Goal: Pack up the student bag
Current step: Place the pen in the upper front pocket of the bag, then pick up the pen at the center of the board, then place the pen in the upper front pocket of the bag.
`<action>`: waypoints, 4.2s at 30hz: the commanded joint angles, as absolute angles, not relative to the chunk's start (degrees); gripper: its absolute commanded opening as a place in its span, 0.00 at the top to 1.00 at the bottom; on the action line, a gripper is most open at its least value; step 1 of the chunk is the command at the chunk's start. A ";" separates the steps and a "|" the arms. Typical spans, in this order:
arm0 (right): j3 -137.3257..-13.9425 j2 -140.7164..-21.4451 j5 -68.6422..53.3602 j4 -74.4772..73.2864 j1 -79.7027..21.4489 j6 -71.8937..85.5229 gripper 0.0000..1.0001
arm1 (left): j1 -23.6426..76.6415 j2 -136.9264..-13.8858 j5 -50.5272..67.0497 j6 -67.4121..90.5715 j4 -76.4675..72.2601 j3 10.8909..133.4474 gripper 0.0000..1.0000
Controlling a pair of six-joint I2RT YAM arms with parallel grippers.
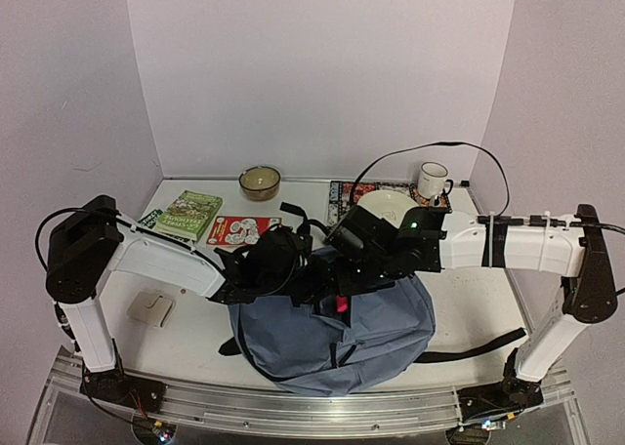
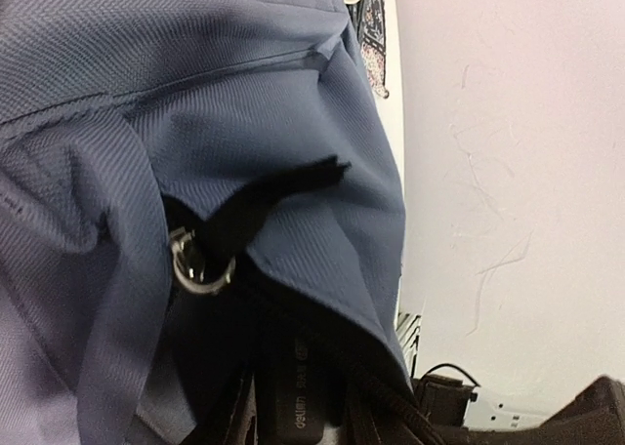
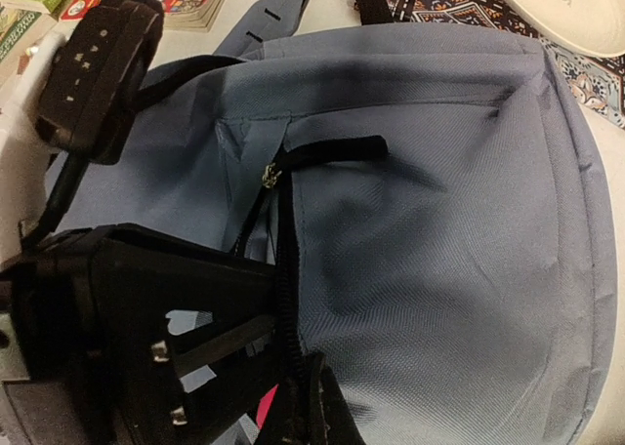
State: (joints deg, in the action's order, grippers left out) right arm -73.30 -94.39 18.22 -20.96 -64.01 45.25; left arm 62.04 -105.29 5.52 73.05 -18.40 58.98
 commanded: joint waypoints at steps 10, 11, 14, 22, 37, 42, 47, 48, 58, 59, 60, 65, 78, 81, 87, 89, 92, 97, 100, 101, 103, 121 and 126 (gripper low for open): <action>-73.66 -92.06 18.36 -19.96 -64.52 45.18 1.00 | 63.28 -109.27 1.53 74.51 -25.40 61.93 0.59; -73.64 -91.96 18.60 -19.94 -64.52 45.18 1.00 | 63.28 -108.58 1.02 74.13 -25.39 61.43 0.57; -73.46 -91.88 19.21 -20.03 -64.58 45.18 1.00 | 63.28 -106.86 0.55 72.61 -25.31 60.51 0.47; -72.41 -91.81 20.28 -20.27 -64.53 45.60 1.00 | 63.54 -101.37 0.58 70.27 -25.05 55.85 0.41; -71.54 -91.53 21.69 -21.62 -64.54 45.88 1.00 | 62.66 -84.76 -9.33 54.45 7.77 55.12 0.29; -71.74 -91.89 21.73 -21.89 -64.51 45.77 1.00 | 58.34 -78.18 -11.40 51.40 18.16 53.68 0.26; -72.11 -92.19 21.55 -22.06 -64.53 45.43 1.00 | 48.93 -73.48 -11.83 47.75 29.53 51.36 0.20; -72.15 -92.23 21.44 -22.05 -64.53 45.38 1.00 | 46.75 -73.08 -12.16 46.90 31.29 51.14 0.19; -72.41 -92.46 21.18 -22.41 -64.53 45.35 1.00 | 28.90 -77.57 -11.23 39.14 35.58 50.05 0.01; -72.41 -92.39 21.16 -22.39 -64.56 45.35 1.00 | 27.83 -78.66 -11.03 38.66 35.59 50.34 0.01; -72.38 -92.38 21.15 -22.39 -64.56 45.35 1.00 | 26.51 -79.60 -11.13 38.28 35.60 50.62 0.01; -72.57 -92.78 20.90 -22.40 -64.53 45.44 1.00 | 21.78 -84.85 -11.02 36.66 35.53 53.08 0.04; -72.49 -92.87 20.63 -22.38 -64.53 45.82 1.00 | 16.06 -96.95 -5.58 34.64 32.40 57.82 0.41; -72.30 -92.84 20.66 -22.34 -64.54 45.89 1.00 | 15.42 -98.09 -5.83 34.46 32.17 57.83 0.48; -72.38 -93.25 20.56 -22.35 -64.55 45.97 1.00 | 14.26 -100.13 -4.93 33.46 31.46 58.11 0.60; -72.57 -93.34 20.50 -22.40 -64.51 45.98 1.00 | 14.10 -101.21 -4.59 33.33 31.33 58.15 0.64; -72.57 -93.34 20.82 -22.39 -64.57 46.04 1.00 | 14.05 -102.91 -3.98 33.06 31.21 57.65 0.70; -72.83 -93.75 20.90 -22.38 -64.53 45.98 1.00 | 14.02 -103.09 -2.58 32.43 31.15 55.53 0.85; -73.00 -93.92 20.83 -22.34 -64.53 45.89 1.00 | 14.02 -100.24 -1.02 32.35 31.20 54.43 0.95; -73.01 -93.94 20.83 -22.33 -64.53 45.89 1.00 | 14.02 -99.15 -0.50 32.41 31.20 54.00 0.96; -73.04 -93.95 20.81 -22.32 -64.55 45.80 1.00 | 14.02 -97.04 1.57 32.42 31.20 53.22 0.97; -74.09 -94.38 20.18 -21.79 -64.52 45.61 1.00 | 14.26 -76.48 23.56 38.58 23.62 43.71 1.00; -74.86 -94.97 20.30 -21.36 -64.55 45.39 1.00 | 17.70 -69.91 28.05 42.32 19.60 39.29 1.00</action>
State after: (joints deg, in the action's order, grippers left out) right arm -72.03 -94.19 19.49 -20.03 -64.07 45.45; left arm 15.02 -74.92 21.31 38.56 25.28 41.82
